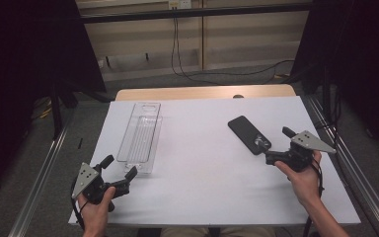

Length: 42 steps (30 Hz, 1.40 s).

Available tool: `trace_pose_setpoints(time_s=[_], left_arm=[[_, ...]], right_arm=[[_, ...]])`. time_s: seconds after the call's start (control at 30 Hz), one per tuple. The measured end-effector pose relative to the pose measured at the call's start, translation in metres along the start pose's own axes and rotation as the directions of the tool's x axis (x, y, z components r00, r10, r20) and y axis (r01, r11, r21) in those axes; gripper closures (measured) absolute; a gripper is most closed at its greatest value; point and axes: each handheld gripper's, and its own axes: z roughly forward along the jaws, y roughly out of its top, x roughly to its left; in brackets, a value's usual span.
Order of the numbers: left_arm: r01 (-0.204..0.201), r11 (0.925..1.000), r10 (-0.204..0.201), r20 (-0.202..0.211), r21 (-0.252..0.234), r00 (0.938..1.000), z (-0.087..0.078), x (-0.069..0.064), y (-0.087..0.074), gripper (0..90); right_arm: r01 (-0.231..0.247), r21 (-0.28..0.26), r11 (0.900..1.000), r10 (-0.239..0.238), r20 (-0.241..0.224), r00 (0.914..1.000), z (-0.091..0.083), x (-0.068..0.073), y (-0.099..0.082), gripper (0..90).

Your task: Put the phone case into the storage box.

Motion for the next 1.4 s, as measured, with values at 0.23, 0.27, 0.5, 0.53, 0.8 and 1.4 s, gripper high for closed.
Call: trace_pose_setpoints(time_s=[0.23,0.27,0.5,0.53,0.8,1.4], left_arm=[[-0.018,0.9998,0.018,0.003,0.008,0.9998,-0.002,0.001,0.000,3.1],[-0.013,0.9999,0.013,0.014,0.006,0.9998,-0.002,0.001,0.000,3.1],[-0.011,0.9999,0.011,0.001,-0.002,0.9999,-0.002,0.002,0.001,3.1],[-0.013,0.9999,0.013,0.002,0.002,0.9999,-0.002,0.002,0.001,3.1],[-0.009,1.0000,0.009,-0.002,-0.001,1.0000,-0.002,0.003,0.000,3.1],[-0.002,1.0000,0.002,0.007,0.002,1.0000,-0.002,0.002,0.000,3.1]], right_arm=[[0.009,0.008,0.9999,-0.009,0.009,0.9999,0.020,-0.007,0.008,0.0],[0.013,0.007,0.9999,-0.013,0.006,0.9999,0.021,-0.007,0.009,0.0],[-0.002,-0.004,1.0000,0.002,0.009,1.0000,0.034,-0.011,0.014,0.0],[-0.001,-0.011,0.9999,0.001,0.004,1.0000,0.038,-0.012,0.016,0.0],[-0.006,-0.013,0.9999,0.006,0.010,0.9999,0.051,-0.017,0.022,0.6],[0.032,0.020,0.9993,-0.032,0.040,0.9987,0.088,-0.026,0.031,2.3]])
